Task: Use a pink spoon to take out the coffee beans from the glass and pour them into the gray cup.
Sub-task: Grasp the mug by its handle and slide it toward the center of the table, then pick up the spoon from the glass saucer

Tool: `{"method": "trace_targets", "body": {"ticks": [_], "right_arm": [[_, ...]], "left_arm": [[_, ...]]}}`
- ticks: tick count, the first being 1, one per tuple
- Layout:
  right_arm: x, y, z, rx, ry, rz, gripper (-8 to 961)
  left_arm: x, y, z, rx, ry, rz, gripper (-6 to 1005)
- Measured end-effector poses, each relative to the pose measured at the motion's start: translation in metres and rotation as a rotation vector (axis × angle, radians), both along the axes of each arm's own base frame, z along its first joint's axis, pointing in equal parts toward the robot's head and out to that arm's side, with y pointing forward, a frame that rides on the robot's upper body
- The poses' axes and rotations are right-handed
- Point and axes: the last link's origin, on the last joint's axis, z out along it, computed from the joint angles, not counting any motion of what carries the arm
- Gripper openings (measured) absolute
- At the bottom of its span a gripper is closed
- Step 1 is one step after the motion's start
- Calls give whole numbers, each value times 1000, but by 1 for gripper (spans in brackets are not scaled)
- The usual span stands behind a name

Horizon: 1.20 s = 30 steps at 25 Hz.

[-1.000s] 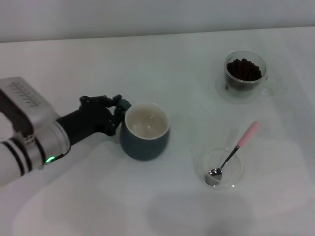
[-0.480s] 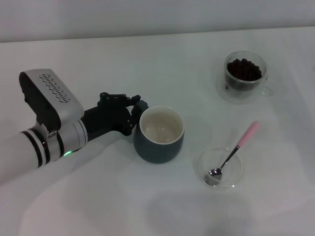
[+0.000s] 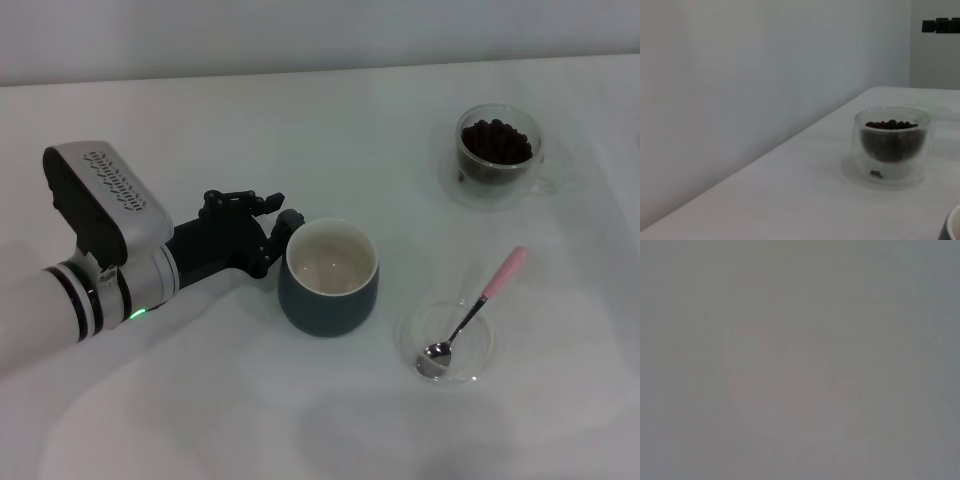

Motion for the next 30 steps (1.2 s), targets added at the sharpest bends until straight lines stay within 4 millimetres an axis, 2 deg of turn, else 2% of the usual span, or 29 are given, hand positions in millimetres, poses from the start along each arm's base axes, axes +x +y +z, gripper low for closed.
{"method": "trace_targets", "body": {"ticks": [4,10,15,20,30], "right_arm": [[2,-1,1,3,-3,-7,871],[4,-3,3,5,-5,-11,871],[5,-5,4,8,-9,-15,871],[6,-5,6,7,-19,-14,871],[17,-14,13,-53,-25,-38,871]], "left_arm": [[-5,-2,0,6,4,19,265],[-13,-12,1,18,-14,38,376],[-17,-26,6,54,-47,33,544],[-28,-36,12,100,-79,66,608],[-51,-58,30,212,-169,120,607]]}}
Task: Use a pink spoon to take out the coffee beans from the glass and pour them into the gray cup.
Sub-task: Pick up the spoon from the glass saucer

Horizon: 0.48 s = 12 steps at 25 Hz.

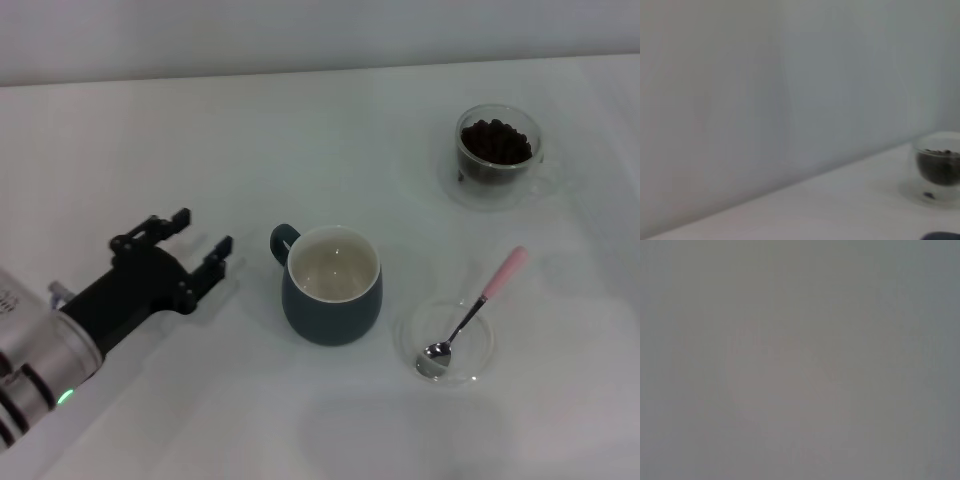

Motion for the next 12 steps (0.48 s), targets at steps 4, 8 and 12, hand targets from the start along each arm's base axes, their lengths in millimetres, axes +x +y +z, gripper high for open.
{"method": "trace_targets", "body": {"ticks": [4,8,12], "right_arm": [[7,0,1,-125,18,-20,871],[11,2,3,-264,119,-47,871],[13,3,4,-406,268,-66,871]], "left_arm": [[-12,-5,12,91,-40,45,608],[-23,-6,27,187,-89,78,608],[-30,-4,43,293,-104,93,606]]}}
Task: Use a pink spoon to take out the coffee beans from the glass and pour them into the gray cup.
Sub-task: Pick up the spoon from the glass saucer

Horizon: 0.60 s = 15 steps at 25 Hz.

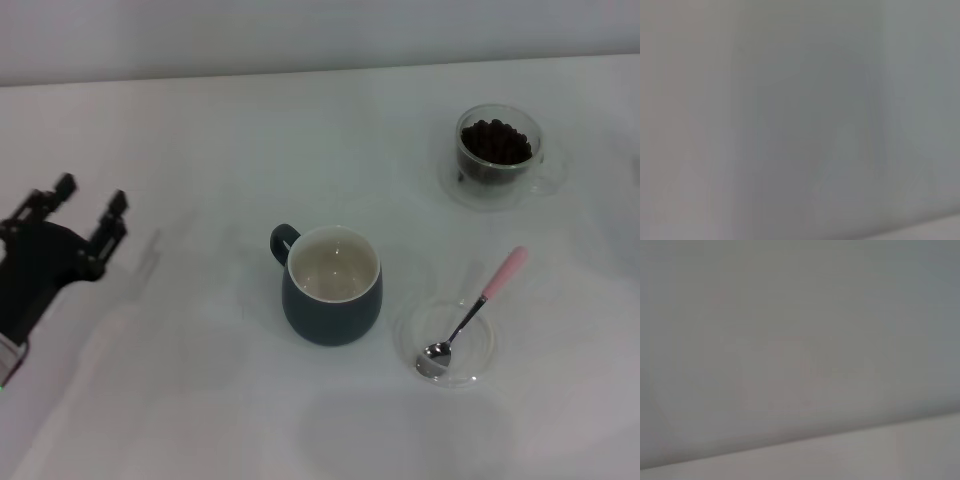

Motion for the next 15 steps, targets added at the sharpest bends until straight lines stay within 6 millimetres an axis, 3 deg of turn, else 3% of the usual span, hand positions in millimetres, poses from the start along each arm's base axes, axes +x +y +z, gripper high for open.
{"method": "trace_targets", "body": {"ticks": [8,15], "right_arm": [[-14,-17,-9,-145,362,-11,871],[-19,-34,-26,-260,514,-44,871]], "left_arm": [[-10,-1,29,157,-30,8,603],[-16,4,45,233,-49,32,604]]}}
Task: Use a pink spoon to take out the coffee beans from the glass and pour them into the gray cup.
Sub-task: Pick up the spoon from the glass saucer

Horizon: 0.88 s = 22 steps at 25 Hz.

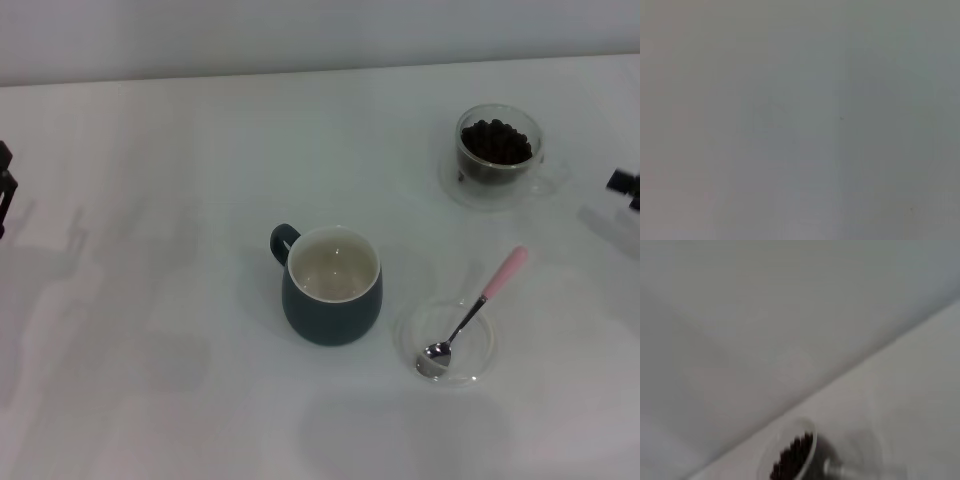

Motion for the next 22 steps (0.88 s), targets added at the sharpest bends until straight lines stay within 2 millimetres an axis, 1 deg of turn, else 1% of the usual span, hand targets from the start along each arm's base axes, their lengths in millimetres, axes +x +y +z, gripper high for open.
{"method": "trace_targets", "body": {"ticks": [5,10,15,20,22], "right_arm": [[-2,-8,-18,-83,37,-22,871],[-10,-7,-35,-118,60,-9,870],[-21,-7,-53,-148,82,14,864],[-28,-9,-67,-169,105,24,858],[-29,-10,-70,-172,109,29,856]], "left_arm": [[-2,0,1,5,3,6,604],[-6,-4,7,35,-4,17,603],[-9,-5,6,33,13,29,603],[-9,-4,7,37,26,26,603],[-9,-4,7,38,30,25,604]]}}
